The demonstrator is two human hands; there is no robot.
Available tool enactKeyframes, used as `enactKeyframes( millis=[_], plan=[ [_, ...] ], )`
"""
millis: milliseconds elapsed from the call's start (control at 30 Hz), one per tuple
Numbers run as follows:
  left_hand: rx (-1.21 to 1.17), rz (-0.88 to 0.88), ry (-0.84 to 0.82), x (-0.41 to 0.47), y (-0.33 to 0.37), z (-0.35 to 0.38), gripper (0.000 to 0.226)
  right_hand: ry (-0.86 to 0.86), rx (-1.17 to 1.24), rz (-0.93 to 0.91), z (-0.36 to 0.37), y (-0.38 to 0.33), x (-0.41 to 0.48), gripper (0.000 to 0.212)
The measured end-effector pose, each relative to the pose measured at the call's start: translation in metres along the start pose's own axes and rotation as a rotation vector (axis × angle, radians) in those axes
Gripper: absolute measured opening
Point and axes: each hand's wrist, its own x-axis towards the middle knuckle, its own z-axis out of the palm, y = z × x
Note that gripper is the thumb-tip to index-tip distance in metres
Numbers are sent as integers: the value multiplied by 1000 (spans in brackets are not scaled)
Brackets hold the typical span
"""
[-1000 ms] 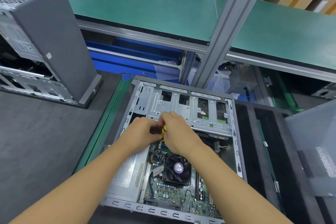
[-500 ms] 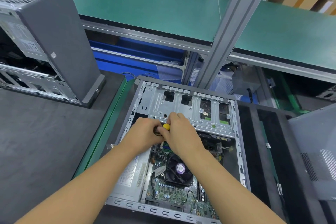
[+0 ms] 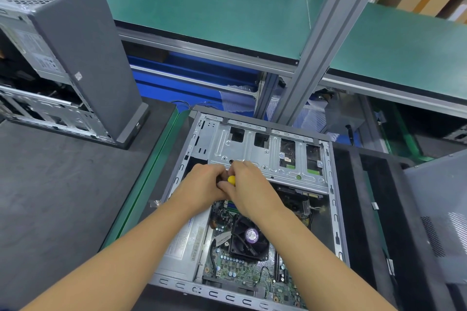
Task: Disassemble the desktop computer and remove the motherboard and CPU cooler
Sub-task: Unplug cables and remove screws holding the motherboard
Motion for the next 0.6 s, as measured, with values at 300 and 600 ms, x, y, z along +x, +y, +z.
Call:
enactKeyframes(
  millis=[300,600],
  plan=[
    [-233,-24,71,-8,-7,-10,44,138,3,-24,-16,10,-8,17],
    [-245,49,293,-24,-3,0,31,285,139,15,-66,27,-30,8]
  ],
)
